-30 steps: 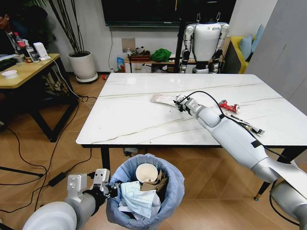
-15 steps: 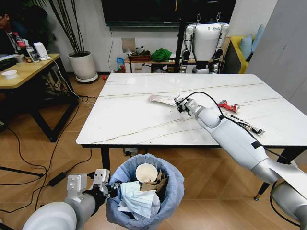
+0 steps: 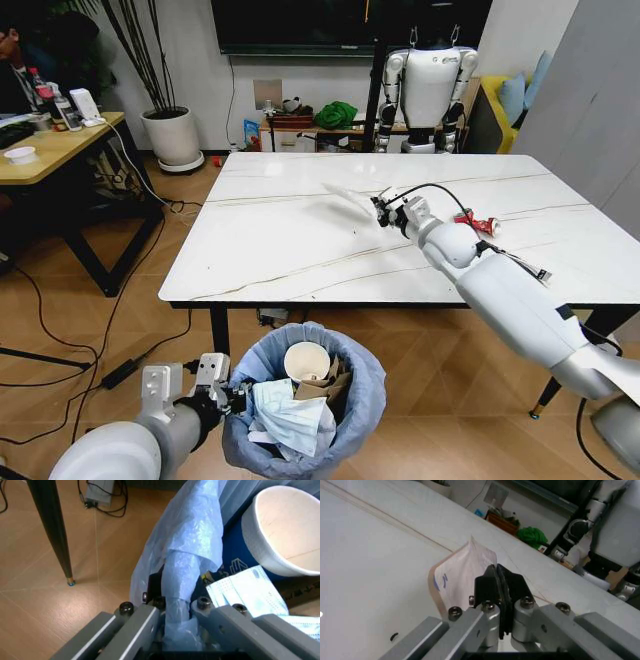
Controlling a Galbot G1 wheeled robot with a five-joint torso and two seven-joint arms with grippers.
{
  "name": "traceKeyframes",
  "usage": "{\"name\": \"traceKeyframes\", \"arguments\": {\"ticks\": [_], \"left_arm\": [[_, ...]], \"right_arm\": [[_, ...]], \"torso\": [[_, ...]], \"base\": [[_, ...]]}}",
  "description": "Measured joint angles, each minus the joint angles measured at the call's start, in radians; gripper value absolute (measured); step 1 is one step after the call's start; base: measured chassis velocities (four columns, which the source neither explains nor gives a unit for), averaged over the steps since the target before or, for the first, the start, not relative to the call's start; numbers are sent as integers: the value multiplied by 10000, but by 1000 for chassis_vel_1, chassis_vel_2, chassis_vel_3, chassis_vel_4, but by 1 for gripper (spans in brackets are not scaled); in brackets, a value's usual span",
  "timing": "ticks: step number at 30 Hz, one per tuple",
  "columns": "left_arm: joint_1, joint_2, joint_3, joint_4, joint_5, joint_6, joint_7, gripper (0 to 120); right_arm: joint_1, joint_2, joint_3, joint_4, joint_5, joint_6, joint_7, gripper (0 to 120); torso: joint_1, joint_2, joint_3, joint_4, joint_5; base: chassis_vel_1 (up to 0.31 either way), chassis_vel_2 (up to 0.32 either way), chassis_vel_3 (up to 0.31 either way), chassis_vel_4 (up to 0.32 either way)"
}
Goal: Pick up the trash bin and place the trash from the table into it.
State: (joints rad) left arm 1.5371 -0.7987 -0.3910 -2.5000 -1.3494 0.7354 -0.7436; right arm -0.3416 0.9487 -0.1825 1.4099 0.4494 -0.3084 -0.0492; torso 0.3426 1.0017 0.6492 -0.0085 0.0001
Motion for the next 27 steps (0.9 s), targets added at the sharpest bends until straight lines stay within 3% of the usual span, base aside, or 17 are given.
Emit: {"name": "traceKeyframes", "arguments": {"ticks": [3, 11, 25, 27], "left_arm": [[17, -40, 7, 0, 58, 0, 9, 0], [47, -4, -42, 0, 94, 0, -28, 0], [17, 98, -36, 0, 34, 0, -29, 0], [12, 104, -35, 1, 11, 0, -27, 0]], "right_arm": [[-139, -157, 197, 327, 250, -63, 169, 0], [-1315, -831, 1313, 3156, 1841, -766, 1051, 0], [-2233, -1310, 1709, 4315, 2400, -1477, 1304, 0], [-2734, -1548, 1738, 4703, 1953, -1763, 1194, 8]], "torso": [[0, 0, 0, 1, 0], [-1, 0, -1, 2, 0], [-1, 0, 0, 1, 0], [-1, 0, 0, 0, 0]], "base": [[0, 0, 0, 0], [0, 0, 0, 0], [0, 0, 0, 0], [0, 0, 0, 0]]}}
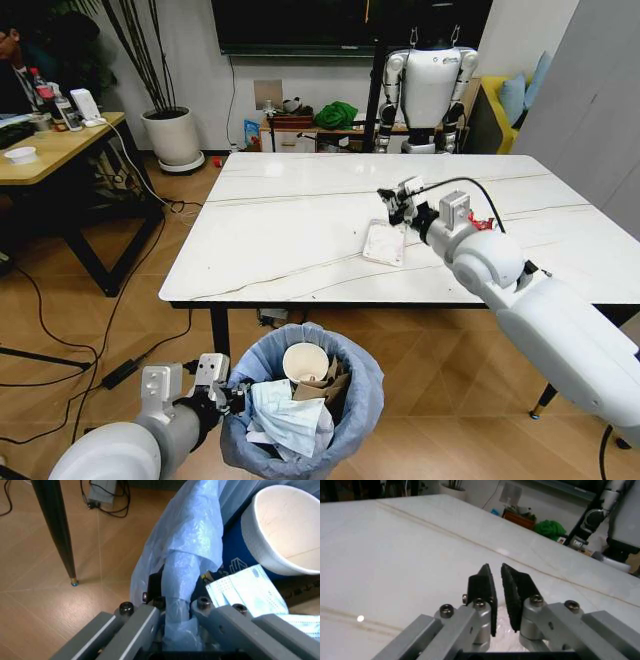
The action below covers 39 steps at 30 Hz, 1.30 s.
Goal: Pick up the trash bin and place the trash from the table into it.
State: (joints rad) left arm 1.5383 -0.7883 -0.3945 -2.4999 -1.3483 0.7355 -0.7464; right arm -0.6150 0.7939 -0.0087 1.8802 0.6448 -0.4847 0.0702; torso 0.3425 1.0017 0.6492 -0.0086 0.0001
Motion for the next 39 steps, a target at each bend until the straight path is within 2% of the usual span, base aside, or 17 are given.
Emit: {"name": "traceKeyframes", "arguments": {"ticks": [1, 2, 5, 6, 9, 10, 11, 12, 16, 19, 21, 22, 23, 25, 39], "left_arm": [[9, 0, 2, -1, -3, 0, 2, 0], [9, 0, 2, -1, -3, 0, 2, 0], [68, -1, -8, 0, -6, 0, 5, 0], [68, -1, -8, 0, -6, 0, 5, 0], [116, -2, -32, 0, -7, 0, 5, 0], [116, -2, -32, 0, -7, 0, 5, 0], [133, -12, -37, 0, -6, 0, 4, 0], [156, -22, -38, 0, -3, 0, 5, 0], [186, -27, -45, 0, 1, 0, 4, 0], [203, -1, -91, 0, 0, 0, 5, 0], [206, 5, -96, 0, -2, 0, 5, 0], [209, 10, -99, 0, -4, 0, 4, 0], [209, 10, -99, 0, -4, 0, 4, 0], [213, 15, -101, 0, -6, 0, 5, 0], [192, 84, -143, 0, -35, 0, 48, 0]], "right_arm": [[-235, -105, 2, 233, -99, -81, 1, 13], [-235, -105, 2, 233, -99, -81, 1, 13], [-589, -253, -3, 866, -139, -397, 125, 26], [-589, -253, -3, 866, -139, -397, 125, 26], [-805, -362, -103, 1233, -222, -531, 141, 41], [-805, -362, -103, 1233, -222, -531, 141, 41], [-871, -362, -134, 1246, -348, -532, 146, 46], [-928, -350, -166, 1166, -590, -493, 132, 53], [-969, -325, -209, 830, -925, -383, 47, 63], [-970, -301, -222, 263, -1372, -187, -173, 79], [-970, -302, -229, 157, -1444, -135, -218, 81], [-978, -301, -238, 20, -1502, -88, -254, 88], [-978, -301, -238, 20, -1502, -88, -254, 88], [-977, -271, -241, -141, -1545, -62, -264, 97], [-756, -28, -343, -982, -1899, 237, -297, 99]], "torso": [[0, 0, 0, -3, 1], [0, 0, 0, -3, 1], [0, 0, 0, 0, 0], [0, 0, 0, 0, 0], [0, 0, 0, 2, -2], [0, 0, 0, 2, -2], [0, 0, 0, 1, 0], [0, 0, 0, 1, 0], [0, 0, 1, 1, 0], [1, 0, 1, 1, 0], [2, 0, 1, 1, 1], [2, 0, 1, 0, 0], [2, 0, 1, 0, 0], [2, 0, 1, 0, 0], [2, 0, 1, 0, -1]], "base": [[0, 0, 0, 0], [0, 0, 0, 0], [0, 0, 0, 0], [0, 0, 0, 0], [0, 0, 0, 0], [0, 0, 0, 0], [0, 0, 0, 0], [0, 0, 0, 0], [0, 0, 0, 0], [0, 0, 0, 0], [0, 0, 0, 0], [0, 0, 0, 0], [0, 0, 0, 0], [0, 0, 0, 0], [0, 0, 0, 0]]}}
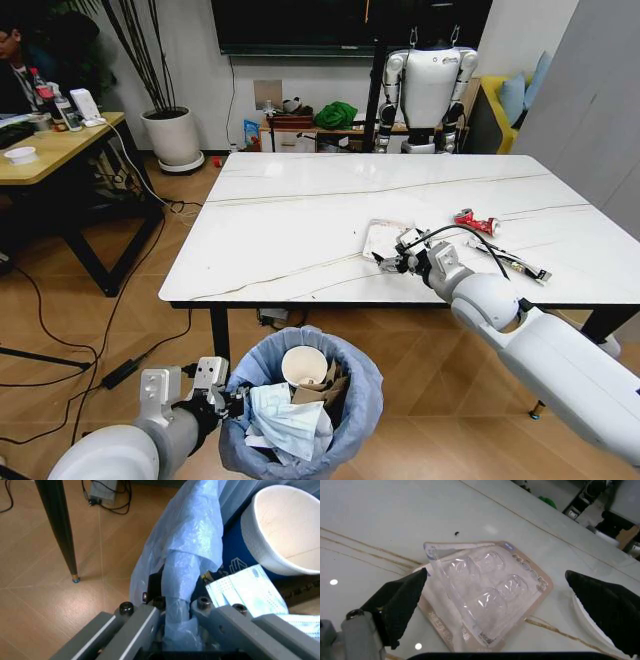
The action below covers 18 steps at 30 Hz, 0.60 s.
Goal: Pick up the trash bin and place the trash from the table into it.
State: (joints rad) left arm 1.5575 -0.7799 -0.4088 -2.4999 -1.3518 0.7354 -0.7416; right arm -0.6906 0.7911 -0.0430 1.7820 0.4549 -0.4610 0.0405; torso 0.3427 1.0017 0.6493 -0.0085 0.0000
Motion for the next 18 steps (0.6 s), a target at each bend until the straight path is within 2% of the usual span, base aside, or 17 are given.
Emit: {"name": "traceKeyframes", "arguments": {"ticks": [14, 16, 18], "left_arm": [[-85, 30, -2, 0, -2, 0, 123, 0], [-100, 56, -10, 0, -2, 0, 157, 0], [-107, 60, -17, 0, -3, 0, 167, 0]], "right_arm": [[118, 209, -59, -553, -870, 380, -181, 97], [115, 245, -67, -669, -1606, 546, -330, 95], [97, 243, -67, -648, -1677, 550, -385, 95]], "torso": [[0, 0, 0, 0, 0], [0, 0, 0, 0, 0], [0, 0, 0, 0, 0]], "base": [[0, 0, 0, 0], [0, 0, 0, 0], [0, 0, 0, 0]]}}
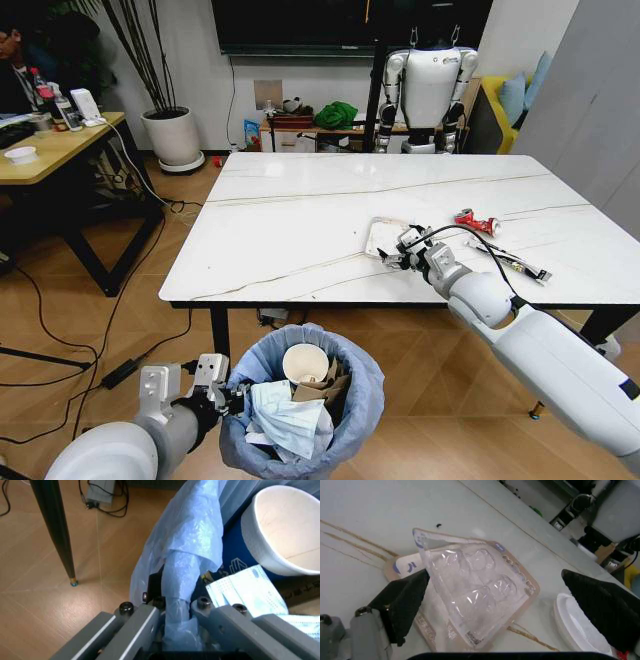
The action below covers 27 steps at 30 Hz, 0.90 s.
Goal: Pick up the trash bin and place the trash from the table into it.
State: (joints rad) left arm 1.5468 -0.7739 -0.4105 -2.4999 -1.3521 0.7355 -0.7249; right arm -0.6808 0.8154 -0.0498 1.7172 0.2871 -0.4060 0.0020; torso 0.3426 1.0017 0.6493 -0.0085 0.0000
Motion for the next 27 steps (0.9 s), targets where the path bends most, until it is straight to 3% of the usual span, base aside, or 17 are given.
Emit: {"name": "traceKeyframes", "arguments": {"ticks": [17, 27], "left_arm": [[13, -25, -1, 0, 16, 0, 48, 0], [76, -53, -5, 0, 55, 0, 48, 0]], "right_arm": [[182, 37, -75, -423, -465, 99, -43, 90], [250, 43, -105, -639, -630, 243, -48, 56]], "torso": [[-2, 0, 0, 0, 0], [-2, 0, 0, 0, 0]], "base": [[0, 0, 0, 0], [0, 0, 0, 0]]}}
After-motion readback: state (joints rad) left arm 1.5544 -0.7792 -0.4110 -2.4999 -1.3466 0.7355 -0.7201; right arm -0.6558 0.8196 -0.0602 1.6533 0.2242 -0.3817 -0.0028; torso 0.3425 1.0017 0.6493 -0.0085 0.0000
